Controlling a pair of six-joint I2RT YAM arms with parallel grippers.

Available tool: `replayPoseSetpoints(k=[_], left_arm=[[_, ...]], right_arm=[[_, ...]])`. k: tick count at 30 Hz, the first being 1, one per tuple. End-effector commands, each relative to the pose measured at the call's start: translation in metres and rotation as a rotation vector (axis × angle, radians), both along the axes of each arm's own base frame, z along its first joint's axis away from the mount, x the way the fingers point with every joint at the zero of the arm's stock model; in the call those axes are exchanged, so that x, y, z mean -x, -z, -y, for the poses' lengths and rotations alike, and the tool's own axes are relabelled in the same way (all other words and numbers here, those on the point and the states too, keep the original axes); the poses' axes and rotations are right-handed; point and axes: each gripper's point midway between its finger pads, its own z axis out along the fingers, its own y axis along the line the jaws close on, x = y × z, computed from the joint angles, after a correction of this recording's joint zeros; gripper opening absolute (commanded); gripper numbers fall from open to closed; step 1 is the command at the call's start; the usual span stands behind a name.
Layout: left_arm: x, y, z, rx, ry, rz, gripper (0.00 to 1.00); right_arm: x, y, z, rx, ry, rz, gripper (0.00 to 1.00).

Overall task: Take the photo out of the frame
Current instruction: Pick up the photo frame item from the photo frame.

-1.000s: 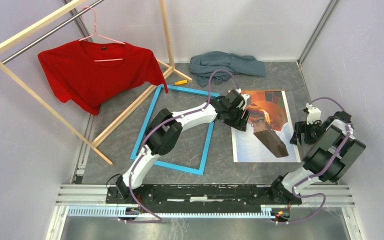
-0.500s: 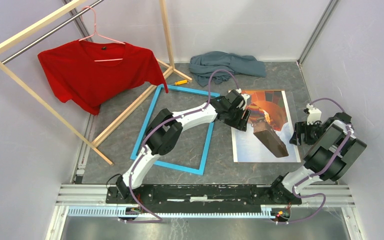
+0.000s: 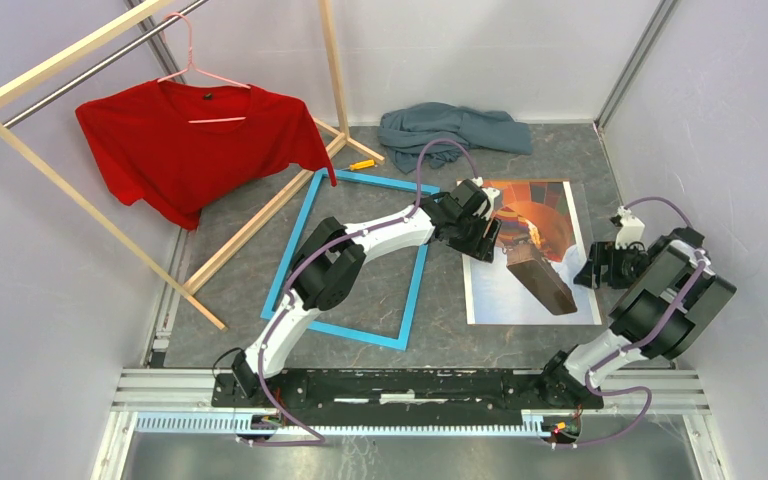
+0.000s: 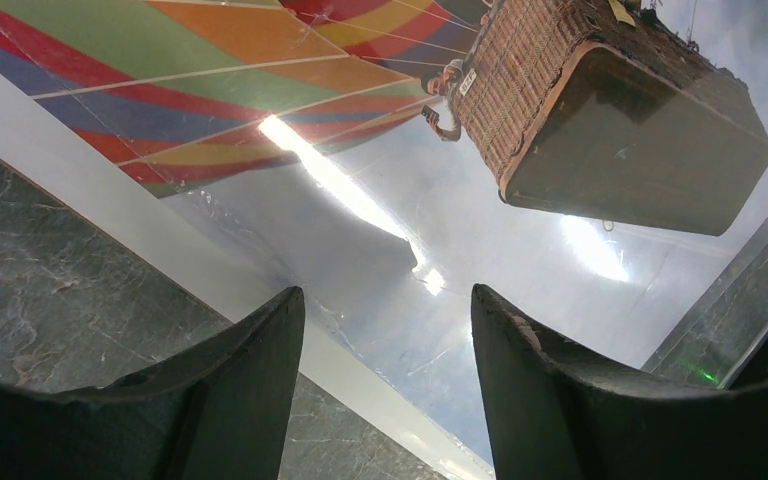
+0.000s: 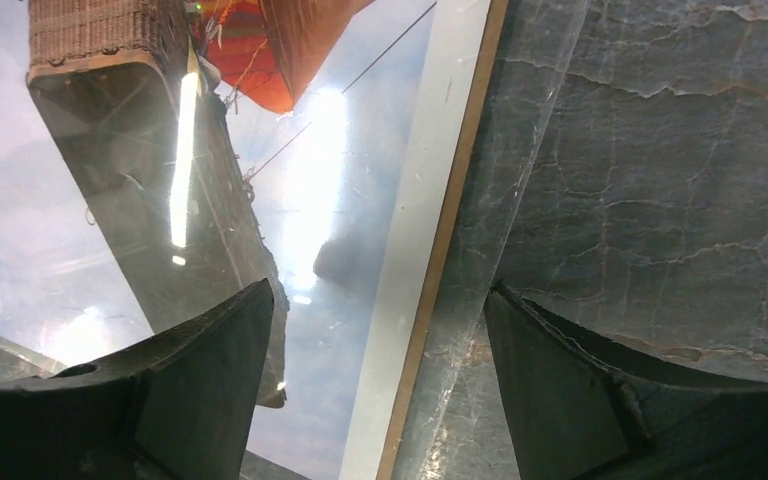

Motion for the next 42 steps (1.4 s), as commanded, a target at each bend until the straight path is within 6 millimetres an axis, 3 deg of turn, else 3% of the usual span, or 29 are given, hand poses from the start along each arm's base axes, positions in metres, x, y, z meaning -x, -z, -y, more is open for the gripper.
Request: replayPoseSetpoints(k=[1, 14, 26, 42], left_arm=[[0.012, 0.028, -0.004, -0.032, -0.007, -0.074, 0.68], [0.012, 0.026, -0.004, -0.030, -0.004, -0.070, 0.68], [0.012, 0.027, -0.003, -0.029, -0.003, -0.070, 0.69], [0.011, 0.023, -0.004, -0.027, -0.005, -0.063, 0.68]], right_arm=[[0.000, -0.011, -0.014, -0.121, 0.024, 0.009, 0.83], [0.006, -0.028, -0.027, -0.248, 0.013, 0.033, 0.82], [0.007, -0.059, -0.022, -0.264, 0.004, 0.087, 0.80], [0.019, -0.074, -0.033, -0.446, 0.032, 0.087, 0.79]])
